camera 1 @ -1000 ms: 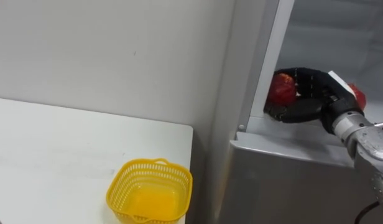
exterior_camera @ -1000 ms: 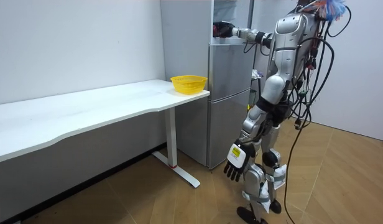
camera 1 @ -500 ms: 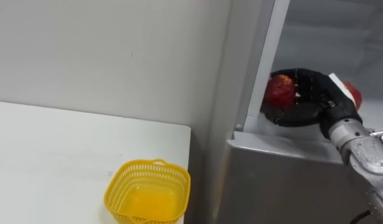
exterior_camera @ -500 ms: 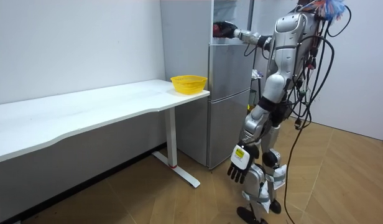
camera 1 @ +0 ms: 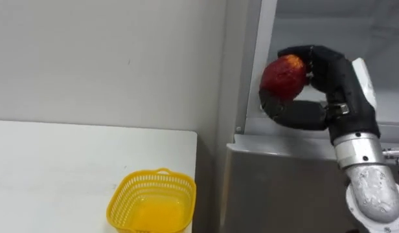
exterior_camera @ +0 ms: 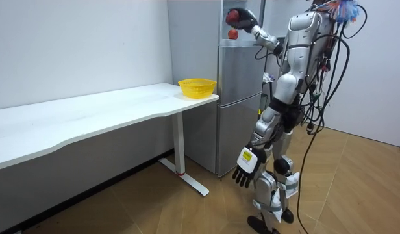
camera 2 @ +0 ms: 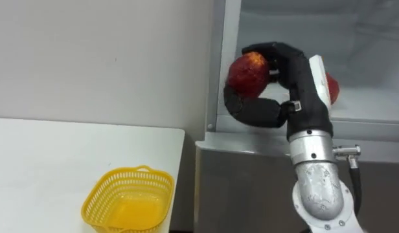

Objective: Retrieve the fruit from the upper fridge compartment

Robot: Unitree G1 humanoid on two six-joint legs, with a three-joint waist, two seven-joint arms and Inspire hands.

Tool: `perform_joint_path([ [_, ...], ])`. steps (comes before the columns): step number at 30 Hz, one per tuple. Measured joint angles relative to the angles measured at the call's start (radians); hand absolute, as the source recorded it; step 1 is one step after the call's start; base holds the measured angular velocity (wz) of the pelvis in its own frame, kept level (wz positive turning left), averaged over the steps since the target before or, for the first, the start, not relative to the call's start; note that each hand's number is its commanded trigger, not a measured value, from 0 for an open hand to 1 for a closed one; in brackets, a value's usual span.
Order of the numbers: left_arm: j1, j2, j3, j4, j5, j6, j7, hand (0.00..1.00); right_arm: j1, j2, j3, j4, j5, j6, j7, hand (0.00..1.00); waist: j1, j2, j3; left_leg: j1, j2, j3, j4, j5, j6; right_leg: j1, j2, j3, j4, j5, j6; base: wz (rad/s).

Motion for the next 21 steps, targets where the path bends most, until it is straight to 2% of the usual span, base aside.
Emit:
perform_joint_path([
  [3,-0.002,0.0,-0.001,0.014,-0.002,-0.006,0.001,0.0,0.001,0.0,0.004,-0.055,-0.049,-0.039,-0.035,1.0,0.0,0.0,0.002,-0.001,0.001,0.0,-0.002,0.0,0.0,0.0,0.004,0.004,0.0,0.0,0.0,0.0],
  [9,-0.014,-0.001,-0.021,0.027,-0.019,-0.01,-0.003,0.0,0.004,0.001,0.007,-0.136,-0.154,-0.08,-0.086,1.0,0.001,0.001,0.0032,-0.004,0.002,-0.002,-0.006,0.0,0.0,-0.002,0.005,0.006,0.0,0.0,0.0,0.0],
  [14,-0.023,-0.001,-0.022,0.027,-0.017,-0.019,-0.004,0.0,0.005,0.005,0.035,-0.195,-0.252,-0.087,-0.095,1.0,0.005,0.002,0.0039,-0.003,0.002,-0.001,-0.007,0.0,0.0,-0.003,0.006,0.002,0.0,0.0,0.0,0.0],
  [17,-0.024,-0.001,-0.023,0.025,-0.017,-0.023,-0.002,0.0,0.011,0.032,0.071,-0.218,-0.322,-0.102,-0.091,1.0,0.004,0.003,0.0039,-0.002,0.003,0.0,-0.011,0.0,0.0,-0.004,0.006,0.002,-0.001,0.0,0.0,0.0],
  [21,-0.023,-0.001,-0.023,0.026,-0.016,-0.026,-0.002,0.0,0.018,0.033,0.125,-0.239,-0.377,-0.107,-0.043,1.0,0.008,0.002,0.0033,-0.002,0.002,-0.001,-0.014,0.0,0.0,-0.003,0.006,0.001,-0.001,0.0,0.0,0.0],
])
